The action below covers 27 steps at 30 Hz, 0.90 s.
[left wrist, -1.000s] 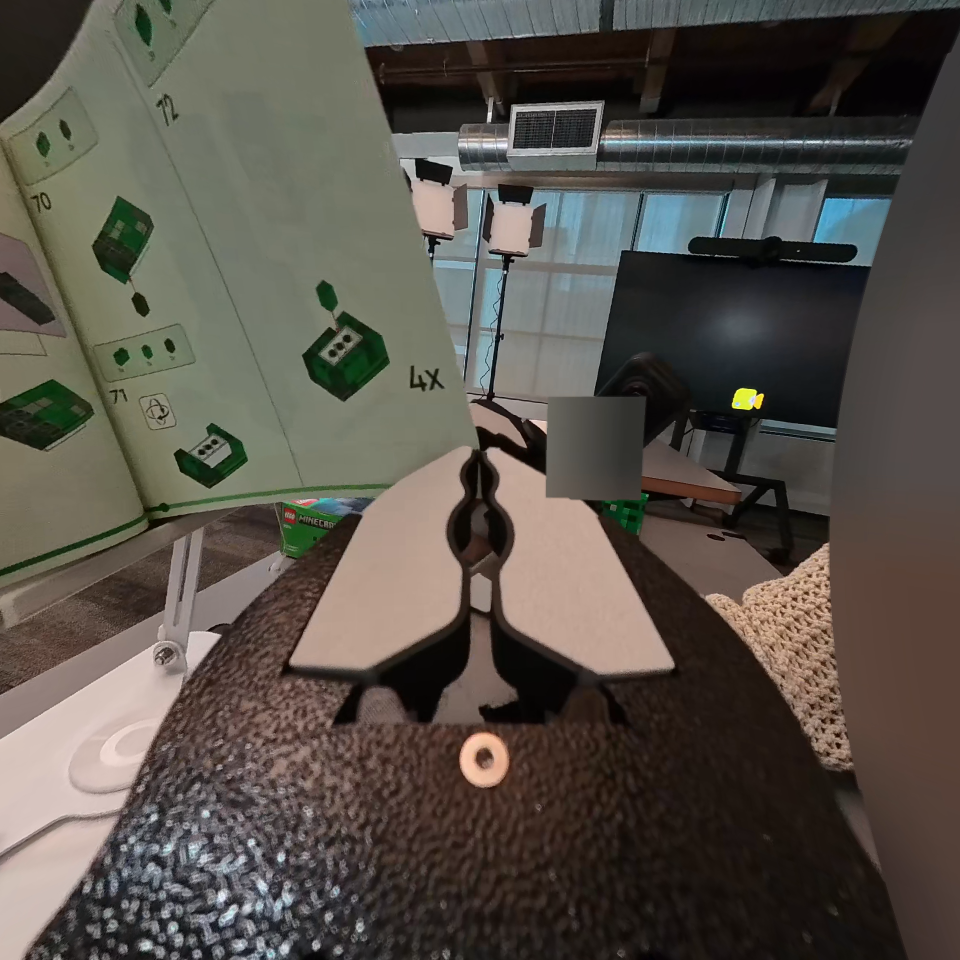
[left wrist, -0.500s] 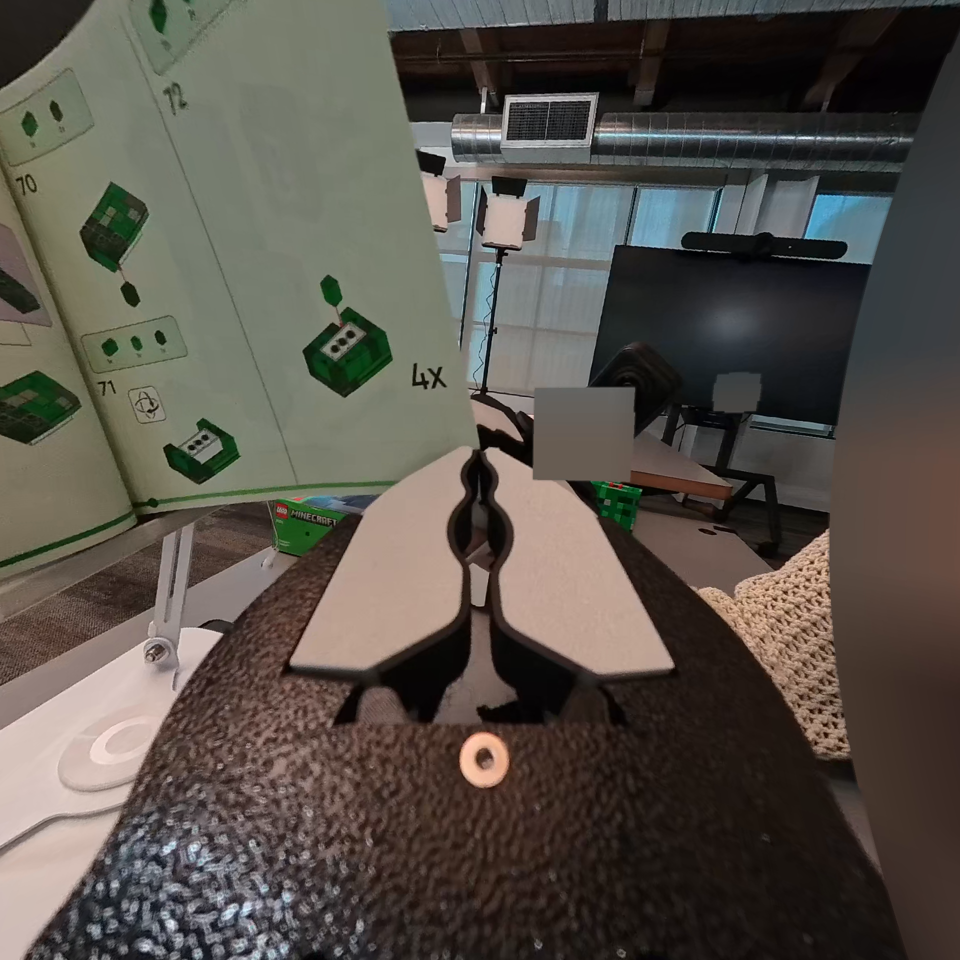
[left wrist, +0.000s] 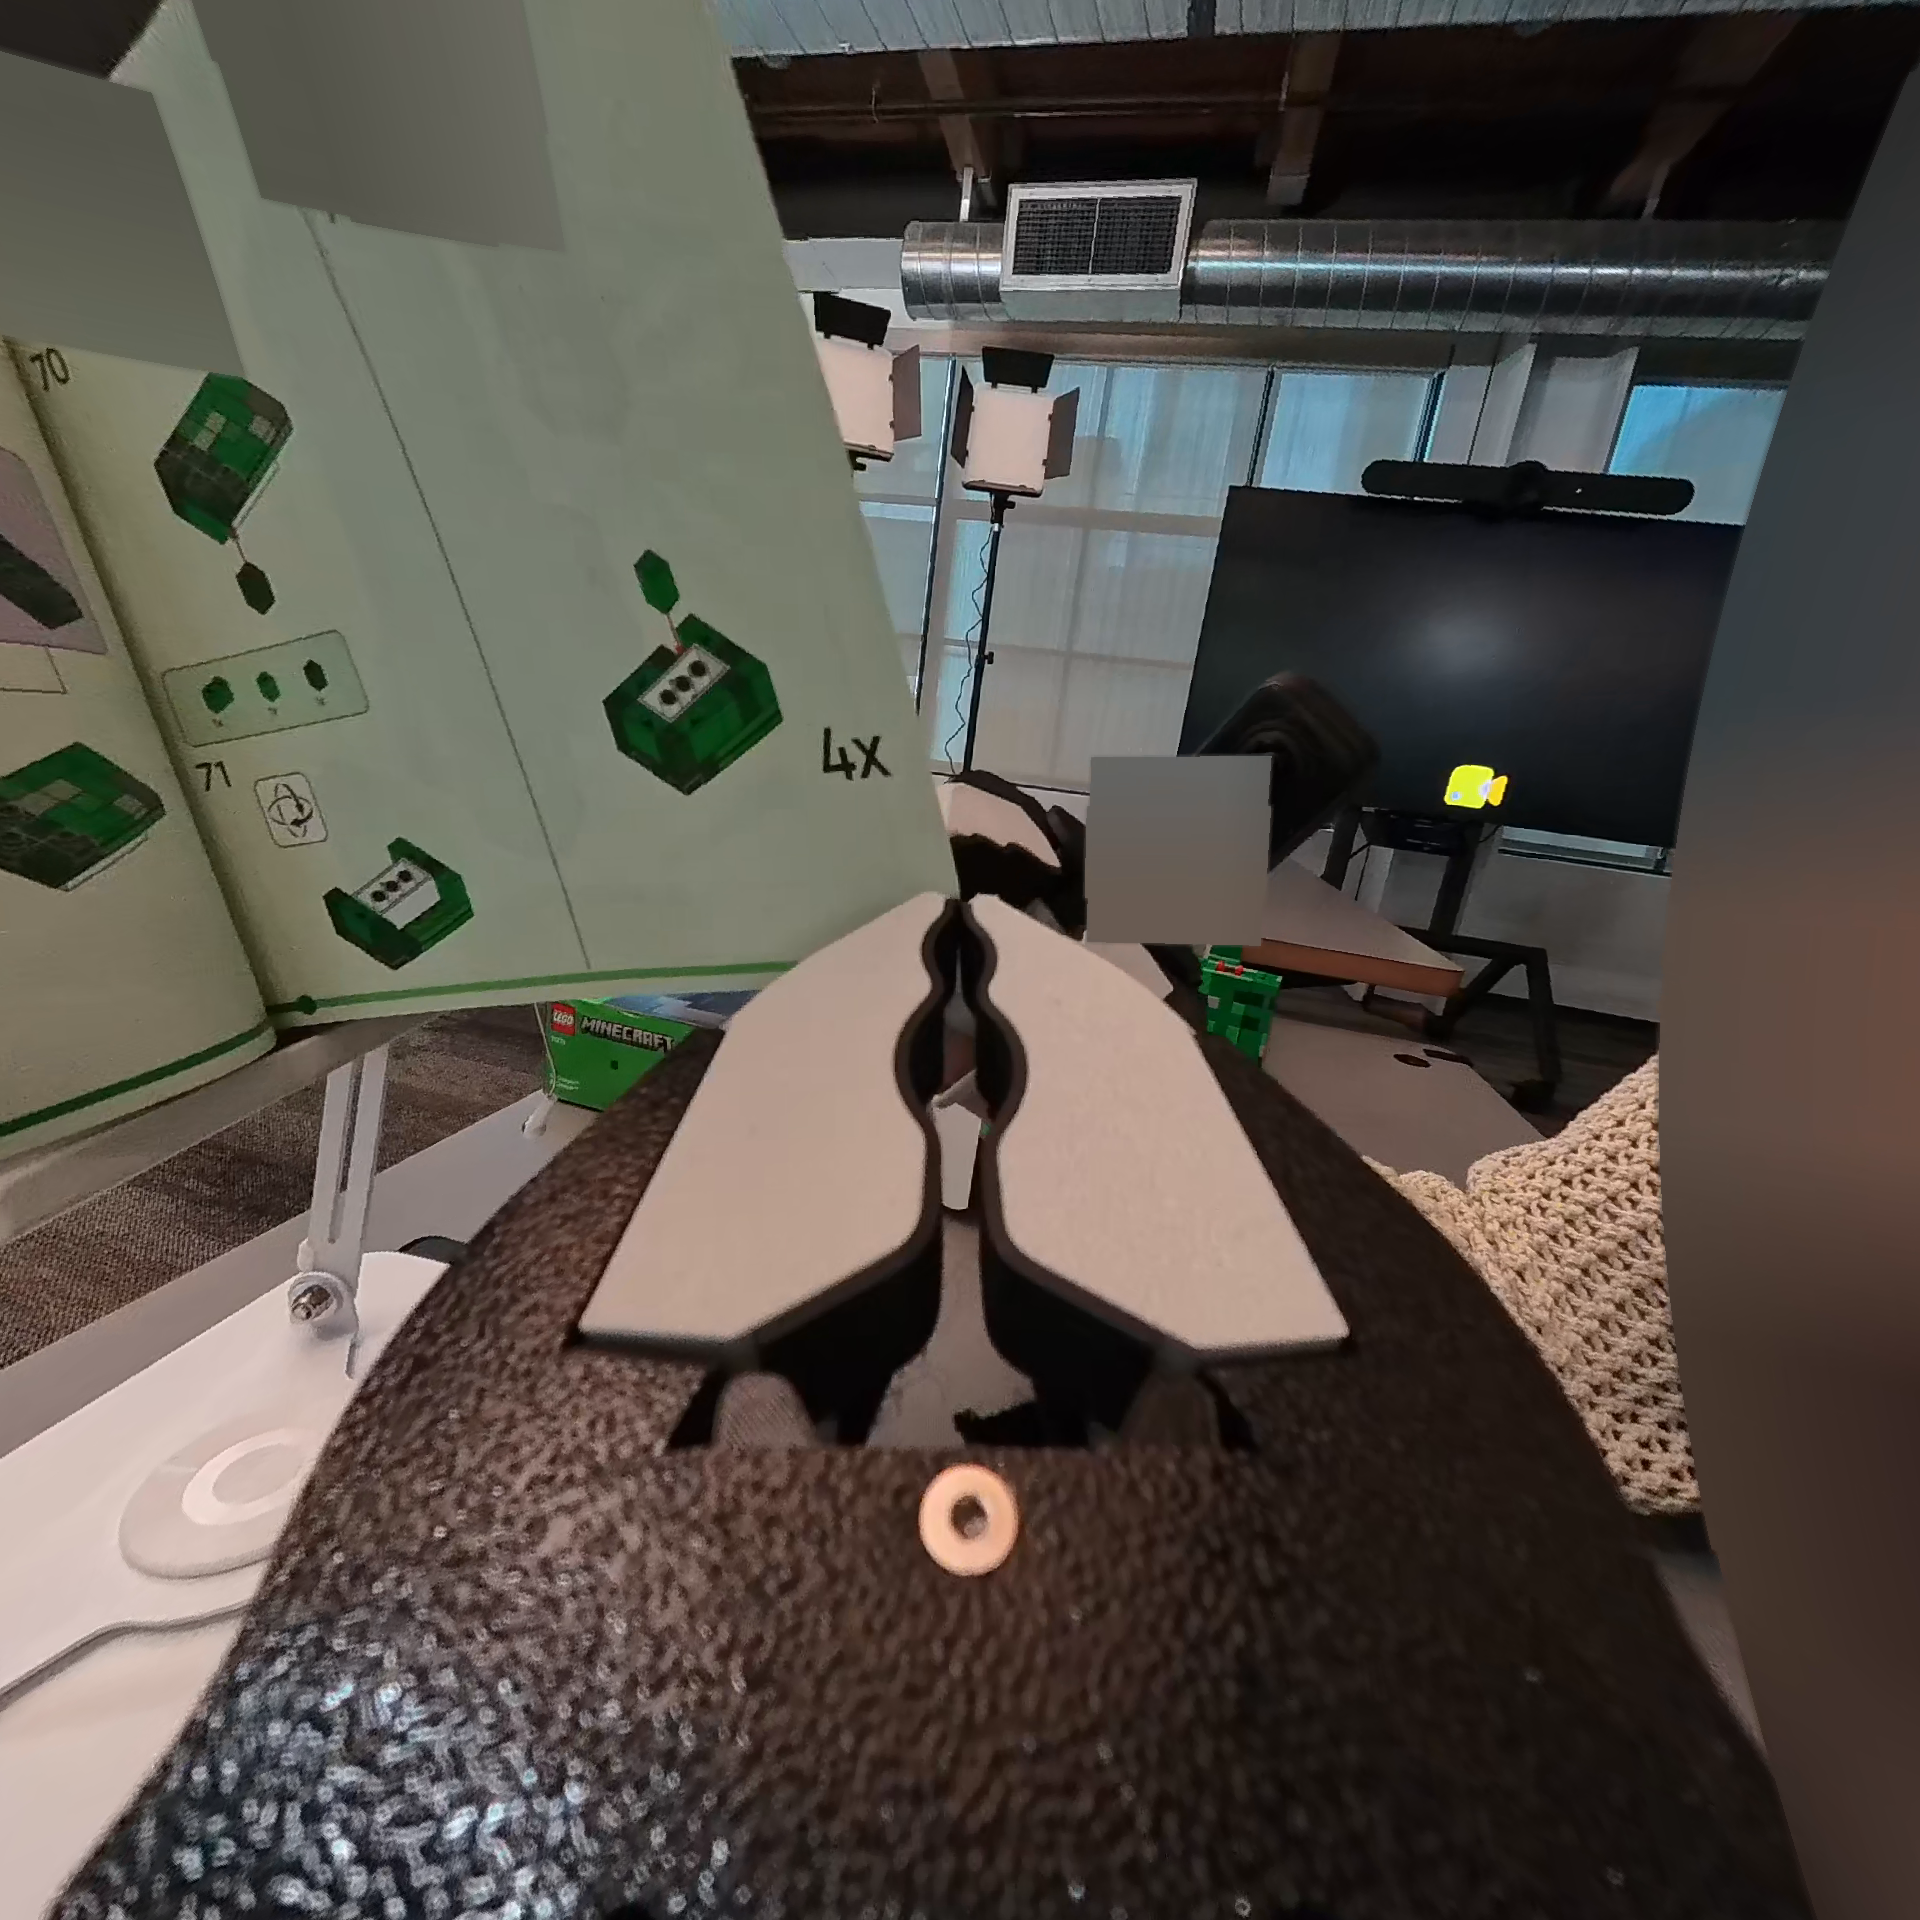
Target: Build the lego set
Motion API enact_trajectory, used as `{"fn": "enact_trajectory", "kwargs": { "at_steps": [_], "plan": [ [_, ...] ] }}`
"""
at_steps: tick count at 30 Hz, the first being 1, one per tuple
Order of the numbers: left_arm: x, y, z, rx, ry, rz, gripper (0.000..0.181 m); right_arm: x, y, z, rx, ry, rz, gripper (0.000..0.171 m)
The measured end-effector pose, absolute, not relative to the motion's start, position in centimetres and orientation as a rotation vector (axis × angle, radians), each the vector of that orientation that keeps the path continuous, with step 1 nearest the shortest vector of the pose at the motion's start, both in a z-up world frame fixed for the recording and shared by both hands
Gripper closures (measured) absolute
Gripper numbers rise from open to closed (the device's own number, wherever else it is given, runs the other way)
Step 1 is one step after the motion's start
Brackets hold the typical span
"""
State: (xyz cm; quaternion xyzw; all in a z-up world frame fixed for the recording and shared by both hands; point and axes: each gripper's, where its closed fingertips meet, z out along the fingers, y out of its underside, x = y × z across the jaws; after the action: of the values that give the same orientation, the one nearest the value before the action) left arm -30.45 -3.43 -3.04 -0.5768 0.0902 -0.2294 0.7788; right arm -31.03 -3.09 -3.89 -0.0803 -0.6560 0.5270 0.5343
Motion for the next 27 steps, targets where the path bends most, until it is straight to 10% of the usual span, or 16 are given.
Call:
{"fn": "enact_trajectory", "kwargs": {
  "at_steps": [27],
  "plan": [
    [-30.12,-2.89,-2.91,-1.261,0.2,-0.519,0.181,-31.24,-2.36,-3.57,-0.22,-1.553,1.217,0.139]
  ]
}}
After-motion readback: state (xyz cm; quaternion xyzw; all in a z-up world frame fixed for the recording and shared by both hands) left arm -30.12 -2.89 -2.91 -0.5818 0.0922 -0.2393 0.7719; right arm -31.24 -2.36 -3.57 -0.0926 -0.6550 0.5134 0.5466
